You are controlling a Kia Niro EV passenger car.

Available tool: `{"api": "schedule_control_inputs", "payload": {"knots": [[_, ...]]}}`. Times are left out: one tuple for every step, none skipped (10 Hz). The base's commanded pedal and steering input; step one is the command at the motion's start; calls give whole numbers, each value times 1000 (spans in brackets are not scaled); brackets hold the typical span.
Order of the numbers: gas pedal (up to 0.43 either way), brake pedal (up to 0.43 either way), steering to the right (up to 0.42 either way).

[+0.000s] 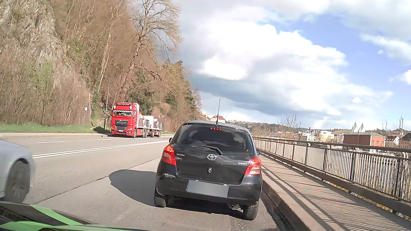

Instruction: Follow the waypoints while adhering to traffic rules and regulations

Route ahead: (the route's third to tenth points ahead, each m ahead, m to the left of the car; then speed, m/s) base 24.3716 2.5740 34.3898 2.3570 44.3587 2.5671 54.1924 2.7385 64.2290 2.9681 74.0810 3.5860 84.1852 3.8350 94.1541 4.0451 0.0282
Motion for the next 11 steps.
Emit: {"api": "schedule_control_inputs", "payload": {"knots": [[0,232,-10],[0,232,-10],[0,232,-11],[0,226,-10],[0,238,-10],[0,274,-10],[0,293,-10],[0,299,-10],[0,311,-10],[0,335,-10],[0,354,-10]]}}
